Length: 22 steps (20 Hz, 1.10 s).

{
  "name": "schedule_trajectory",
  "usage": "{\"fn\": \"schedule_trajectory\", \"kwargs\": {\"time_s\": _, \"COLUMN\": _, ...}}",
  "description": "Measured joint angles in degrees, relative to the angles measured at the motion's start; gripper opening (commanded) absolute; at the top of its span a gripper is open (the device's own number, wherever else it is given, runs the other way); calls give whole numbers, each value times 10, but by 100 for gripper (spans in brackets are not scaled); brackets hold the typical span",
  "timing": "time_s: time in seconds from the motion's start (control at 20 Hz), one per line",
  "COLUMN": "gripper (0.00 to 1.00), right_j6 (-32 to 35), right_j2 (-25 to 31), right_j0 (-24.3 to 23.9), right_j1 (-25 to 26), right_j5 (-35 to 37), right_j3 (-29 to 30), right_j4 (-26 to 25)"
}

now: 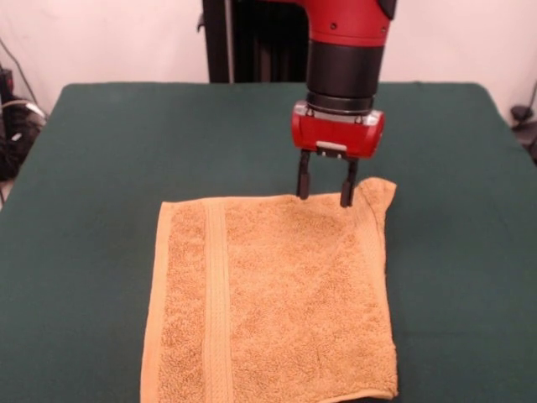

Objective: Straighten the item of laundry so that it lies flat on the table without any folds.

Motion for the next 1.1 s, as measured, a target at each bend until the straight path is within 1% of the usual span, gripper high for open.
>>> {"fn": "schedule_trajectory", "kwargs": {"time_s": 0.6, "gripper": 100, "right_j6": 0, "right_j2": 0, "right_j0": 2, "right_j1": 1, "right_j5": 2, "right_j3": -3, "right_j4": -1}}
{"fn": "schedule_trajectory", "kwargs": {"time_s": 0.85, "gripper": 100, "right_j6": 0, "right_j2": -1, "right_j0": 13, "right_j1": -3, "right_j5": 28, "right_j3": -13, "right_j4": -1}}
{"fn": "schedule_trajectory", "kwargs": {"time_s": 1.1, "gripper": 100, "right_j6": 0, "right_j2": -1, "right_j0": 10, "right_j1": -3, "right_j5": 49, "right_j3": -25, "right_j4": -1}}
